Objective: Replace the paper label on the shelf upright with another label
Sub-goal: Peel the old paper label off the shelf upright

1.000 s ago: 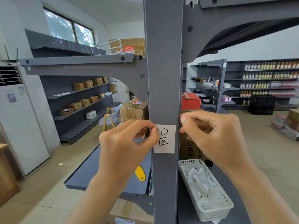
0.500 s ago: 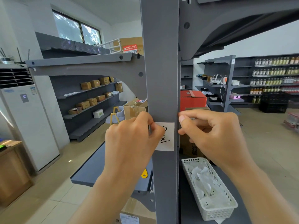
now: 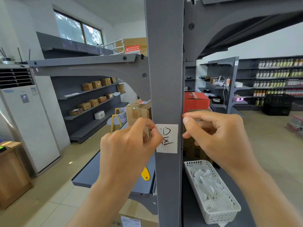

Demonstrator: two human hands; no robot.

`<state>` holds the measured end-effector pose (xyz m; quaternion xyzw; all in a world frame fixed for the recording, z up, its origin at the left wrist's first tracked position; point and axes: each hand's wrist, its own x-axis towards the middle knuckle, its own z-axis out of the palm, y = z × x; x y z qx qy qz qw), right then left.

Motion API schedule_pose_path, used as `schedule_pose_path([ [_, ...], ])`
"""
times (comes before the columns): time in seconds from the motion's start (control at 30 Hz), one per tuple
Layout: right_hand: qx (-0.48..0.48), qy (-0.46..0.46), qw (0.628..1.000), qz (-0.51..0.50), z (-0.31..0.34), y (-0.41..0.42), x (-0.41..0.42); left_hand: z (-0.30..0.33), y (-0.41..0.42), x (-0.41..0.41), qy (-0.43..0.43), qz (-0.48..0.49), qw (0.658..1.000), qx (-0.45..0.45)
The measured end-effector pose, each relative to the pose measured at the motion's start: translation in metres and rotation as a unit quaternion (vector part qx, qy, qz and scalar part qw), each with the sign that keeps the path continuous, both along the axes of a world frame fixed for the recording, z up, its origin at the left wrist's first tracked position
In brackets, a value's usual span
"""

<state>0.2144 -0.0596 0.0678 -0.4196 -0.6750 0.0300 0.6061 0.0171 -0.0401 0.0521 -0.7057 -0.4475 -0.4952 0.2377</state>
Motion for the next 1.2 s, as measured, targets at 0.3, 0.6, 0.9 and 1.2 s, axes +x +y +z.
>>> schedule_pose_path([
  [0.3,-0.003,-0.006,1.0,-0.01,0.003,-0.004,-0.003,0.011,-0.003,0.006,-0.004,0.016,1.0,0.012],
  [0.6,0.002,-0.002,1.0,0.005,0.002,-0.002,-0.002,0.017,-0.005,0.011,0.044,0.077,0.995,-0.038],
  [0.9,0.015,-0.003,0.999,0.031,0.002,0.004,0.003,0.022,-0.007,0.023,0.039,0.116,0.992,-0.035],
  [1.2,0.01,0.003,0.999,0.046,-0.003,0.007,0.006,0.016,-0.004,0.023,0.041,0.084,0.996,-0.001],
])
